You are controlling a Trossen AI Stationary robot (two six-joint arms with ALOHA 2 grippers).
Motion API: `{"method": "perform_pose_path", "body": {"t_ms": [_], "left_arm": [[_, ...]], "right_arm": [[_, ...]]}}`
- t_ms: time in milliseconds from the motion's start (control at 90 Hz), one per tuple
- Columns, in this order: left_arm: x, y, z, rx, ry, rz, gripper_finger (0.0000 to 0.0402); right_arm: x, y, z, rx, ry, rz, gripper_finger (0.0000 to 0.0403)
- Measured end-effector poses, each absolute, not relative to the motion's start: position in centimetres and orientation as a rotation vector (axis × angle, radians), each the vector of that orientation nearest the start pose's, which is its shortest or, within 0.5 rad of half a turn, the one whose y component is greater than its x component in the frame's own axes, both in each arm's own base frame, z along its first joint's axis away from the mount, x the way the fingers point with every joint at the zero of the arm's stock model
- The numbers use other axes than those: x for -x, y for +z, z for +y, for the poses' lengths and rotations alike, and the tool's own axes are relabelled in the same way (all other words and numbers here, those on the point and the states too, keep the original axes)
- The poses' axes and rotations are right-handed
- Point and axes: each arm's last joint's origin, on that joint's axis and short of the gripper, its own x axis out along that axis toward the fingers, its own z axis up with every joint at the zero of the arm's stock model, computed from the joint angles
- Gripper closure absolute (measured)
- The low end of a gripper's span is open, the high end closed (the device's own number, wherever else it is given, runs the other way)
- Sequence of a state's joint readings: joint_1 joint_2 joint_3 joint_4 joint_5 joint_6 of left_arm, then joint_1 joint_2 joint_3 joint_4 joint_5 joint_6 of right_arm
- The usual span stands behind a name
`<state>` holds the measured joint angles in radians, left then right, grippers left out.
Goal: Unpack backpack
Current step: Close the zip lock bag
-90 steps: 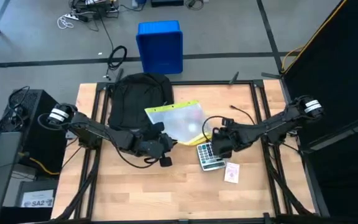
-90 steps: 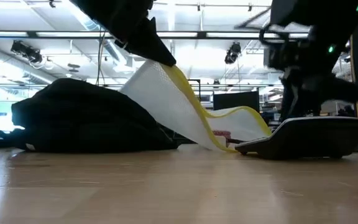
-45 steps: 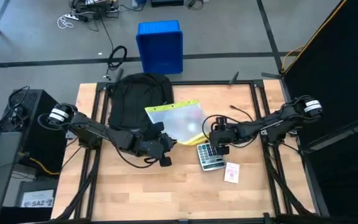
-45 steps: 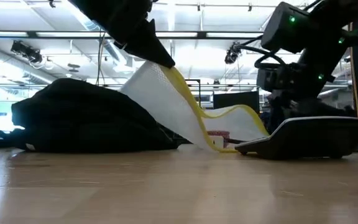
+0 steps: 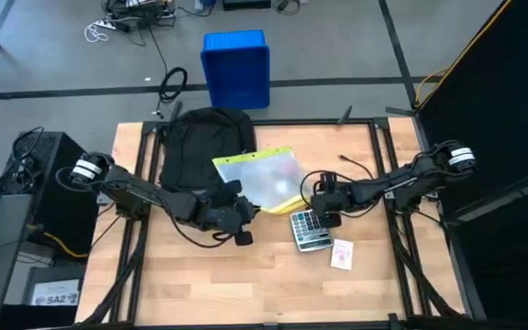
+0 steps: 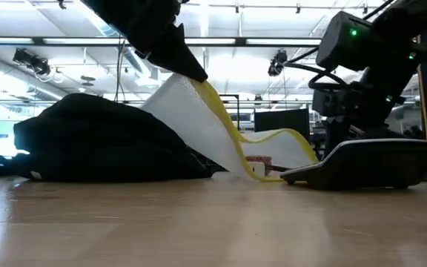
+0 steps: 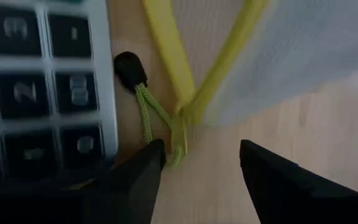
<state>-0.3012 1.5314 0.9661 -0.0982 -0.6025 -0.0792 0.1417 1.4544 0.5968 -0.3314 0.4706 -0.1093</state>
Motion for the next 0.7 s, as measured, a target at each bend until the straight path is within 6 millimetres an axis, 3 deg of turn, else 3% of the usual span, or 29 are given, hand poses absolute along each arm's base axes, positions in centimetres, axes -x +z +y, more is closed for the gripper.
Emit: {"method": "perform_pose_path", "body": {"t_ms": [444, 700], "left_arm": [[-31.1, 23.0, -7.9, -0.212, 0.314, 0.586, 0.0402], [-31.1, 23.0, -7.9, -0.216, 0.314, 0.589, 0.0402]], "right_arm": [[-24.5, 13.7, -0.1, 0.416, -0.248, 1.042, 0.0226], [-25.8, 10.8, -2.1, 0.399, -0.250, 1.110, 0.0243]]}}
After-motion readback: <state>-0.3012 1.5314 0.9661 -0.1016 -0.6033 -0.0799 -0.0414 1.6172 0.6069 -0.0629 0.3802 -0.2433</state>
